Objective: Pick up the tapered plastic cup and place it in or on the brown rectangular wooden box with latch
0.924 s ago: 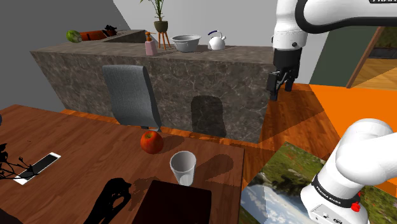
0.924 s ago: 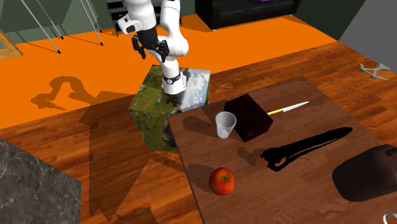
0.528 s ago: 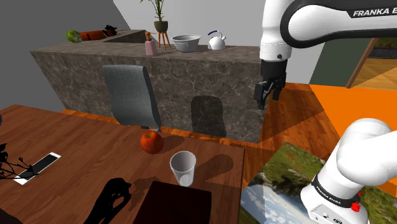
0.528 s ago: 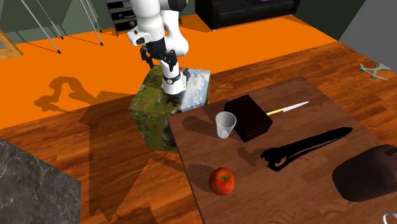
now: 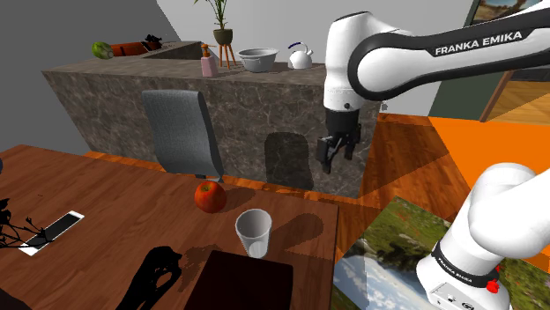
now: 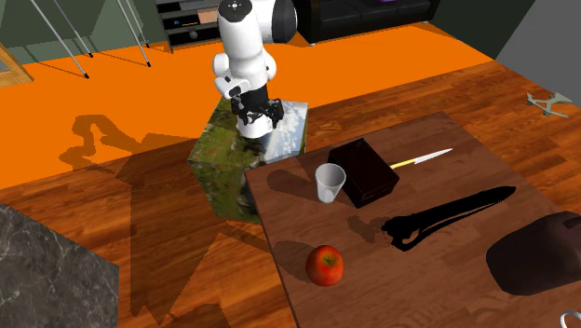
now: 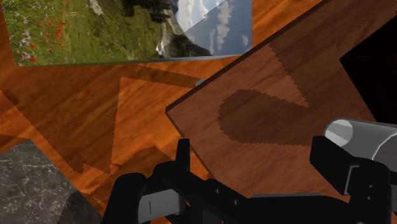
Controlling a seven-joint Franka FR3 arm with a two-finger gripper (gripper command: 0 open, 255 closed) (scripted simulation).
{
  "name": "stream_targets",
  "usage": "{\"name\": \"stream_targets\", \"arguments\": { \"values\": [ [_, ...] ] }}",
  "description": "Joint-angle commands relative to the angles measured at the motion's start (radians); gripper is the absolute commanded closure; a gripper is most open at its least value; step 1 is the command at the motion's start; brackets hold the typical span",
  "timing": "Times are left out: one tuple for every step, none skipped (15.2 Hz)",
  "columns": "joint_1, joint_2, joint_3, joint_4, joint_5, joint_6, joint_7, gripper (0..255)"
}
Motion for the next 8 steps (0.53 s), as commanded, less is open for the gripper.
{"name": "stream_targets", "arguments": {
  "values": [
    [0.012, 0.055, 0.031, 0.008, 0.022, 0.059, 0.021, 0],
    [0.017, 0.083, 0.045, 0.014, 0.031, 0.086, 0.031, 0],
    [0.022, 0.111, 0.059, 0.021, 0.038, 0.113, 0.040, 0],
    [0.026, 0.141, 0.073, 0.030, 0.045, 0.140, 0.050, 0],
    [0.031, 0.171, 0.088, 0.040, 0.050, 0.167, 0.060, 0],
    [0.035, 0.202, 0.102, 0.051, 0.054, 0.192, 0.071, 0],
    [0.038, 0.234, 0.115, 0.063, 0.057, 0.218, 0.081, 0],
    [0.042, 0.266, 0.129, 0.076, 0.059, 0.243, 0.092, 0]
  ]
}}
